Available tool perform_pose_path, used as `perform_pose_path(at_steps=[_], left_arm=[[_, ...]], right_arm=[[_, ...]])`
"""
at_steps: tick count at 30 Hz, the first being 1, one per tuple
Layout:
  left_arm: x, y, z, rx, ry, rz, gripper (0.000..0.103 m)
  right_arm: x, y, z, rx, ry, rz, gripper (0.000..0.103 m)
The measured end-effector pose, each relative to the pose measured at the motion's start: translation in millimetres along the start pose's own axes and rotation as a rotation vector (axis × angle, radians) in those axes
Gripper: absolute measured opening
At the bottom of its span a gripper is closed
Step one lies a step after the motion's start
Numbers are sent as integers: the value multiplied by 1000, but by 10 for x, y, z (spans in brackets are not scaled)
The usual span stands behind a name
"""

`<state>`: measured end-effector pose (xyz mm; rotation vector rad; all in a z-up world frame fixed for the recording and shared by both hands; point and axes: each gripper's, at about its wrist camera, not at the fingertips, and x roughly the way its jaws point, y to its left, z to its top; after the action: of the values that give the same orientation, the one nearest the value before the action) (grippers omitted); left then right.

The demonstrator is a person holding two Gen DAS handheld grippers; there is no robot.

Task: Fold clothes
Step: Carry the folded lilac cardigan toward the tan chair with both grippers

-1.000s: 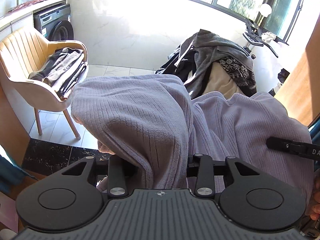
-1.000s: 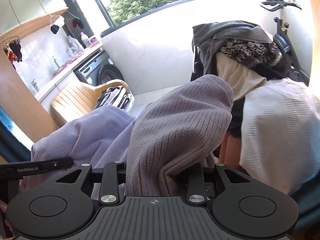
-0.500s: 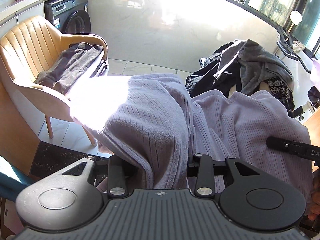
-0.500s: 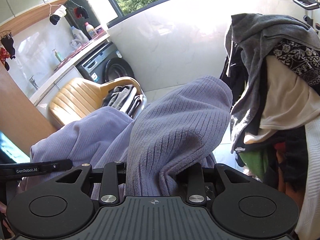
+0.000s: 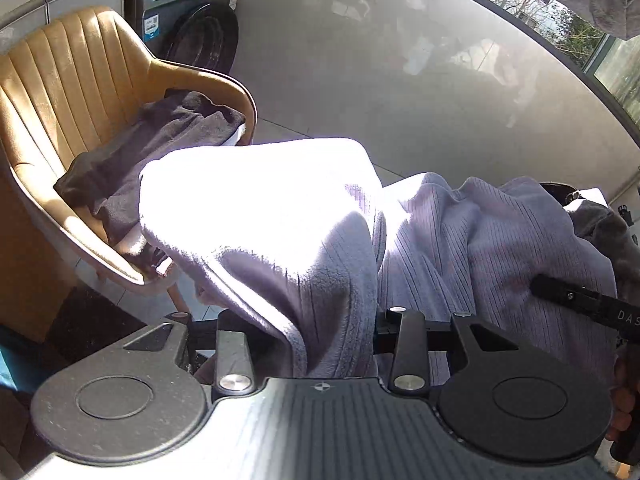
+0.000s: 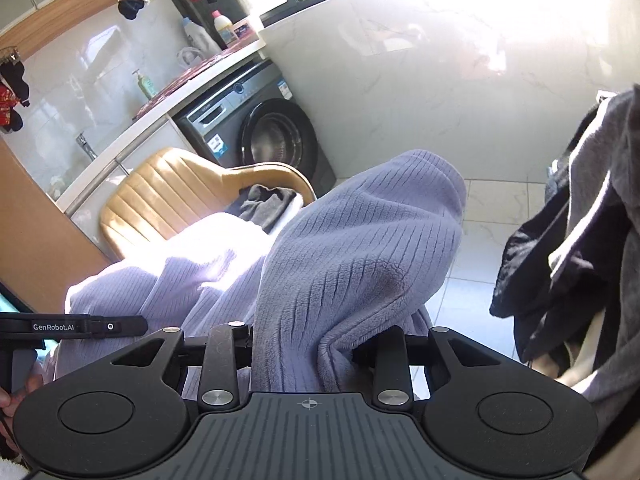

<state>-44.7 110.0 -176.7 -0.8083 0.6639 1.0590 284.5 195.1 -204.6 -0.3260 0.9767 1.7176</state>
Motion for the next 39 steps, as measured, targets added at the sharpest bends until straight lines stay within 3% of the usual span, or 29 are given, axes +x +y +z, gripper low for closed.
perform_pose_path(at_steps=[9,17,21,32,39], left_arm=[[423,461,717,-166,-81,43,39],[724,1222,1388,-312,-102,71,39],[813,1637,1645,-354,-112,117,39],[1148,2762,1841,-683,-145,298,39],[1471,3121,1999,-812,-143,451,39]], right_arm=[[1008,61,1468,-240,56,112,29],[2141,485,2312,-322,145,166,29],[2678,800,2613,-383,188,229,29],[4394,1828,3092,-549,375,443,29],[5353,2257,3251,-615,504,588,29]])
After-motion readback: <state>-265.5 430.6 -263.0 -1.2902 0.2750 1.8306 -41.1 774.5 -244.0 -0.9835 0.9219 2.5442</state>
